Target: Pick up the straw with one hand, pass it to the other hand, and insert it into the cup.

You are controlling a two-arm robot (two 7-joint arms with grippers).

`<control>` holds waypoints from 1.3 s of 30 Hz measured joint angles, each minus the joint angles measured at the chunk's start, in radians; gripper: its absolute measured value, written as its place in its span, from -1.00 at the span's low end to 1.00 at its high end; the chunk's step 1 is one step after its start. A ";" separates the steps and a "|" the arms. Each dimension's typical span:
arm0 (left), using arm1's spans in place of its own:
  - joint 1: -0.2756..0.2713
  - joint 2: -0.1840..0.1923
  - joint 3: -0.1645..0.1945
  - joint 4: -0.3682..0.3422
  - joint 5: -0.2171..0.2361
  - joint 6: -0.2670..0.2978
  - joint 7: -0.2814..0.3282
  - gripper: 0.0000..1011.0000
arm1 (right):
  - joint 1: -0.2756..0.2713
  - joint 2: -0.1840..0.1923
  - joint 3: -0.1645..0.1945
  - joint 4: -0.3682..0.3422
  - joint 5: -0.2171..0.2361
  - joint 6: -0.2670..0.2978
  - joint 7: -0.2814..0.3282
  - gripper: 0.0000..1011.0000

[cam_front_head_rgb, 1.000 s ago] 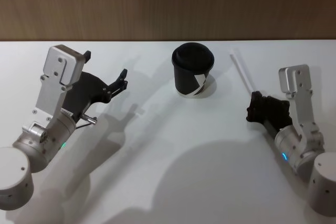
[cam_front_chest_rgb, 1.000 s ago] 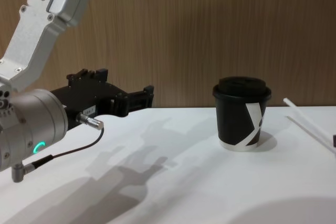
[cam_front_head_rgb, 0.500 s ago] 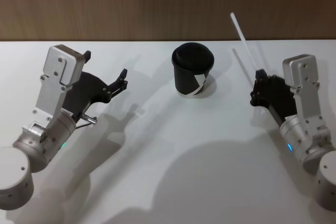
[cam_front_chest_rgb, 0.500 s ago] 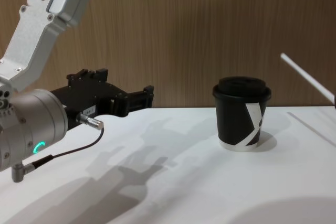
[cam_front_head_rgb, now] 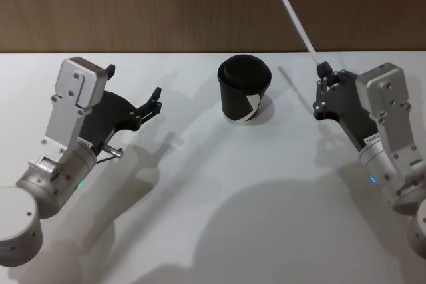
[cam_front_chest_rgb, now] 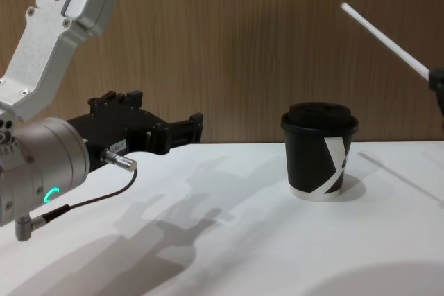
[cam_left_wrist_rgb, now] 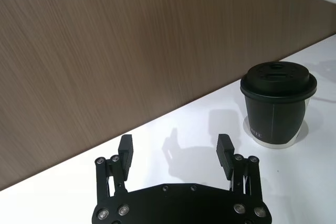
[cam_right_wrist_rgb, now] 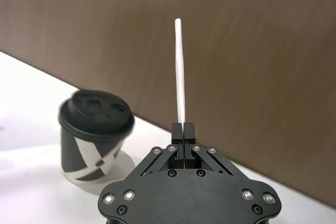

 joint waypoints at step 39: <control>0.000 0.000 0.000 0.000 0.000 0.000 0.000 0.98 | 0.001 0.048 -0.058 -0.067 -0.028 -0.205 0.150 -0.98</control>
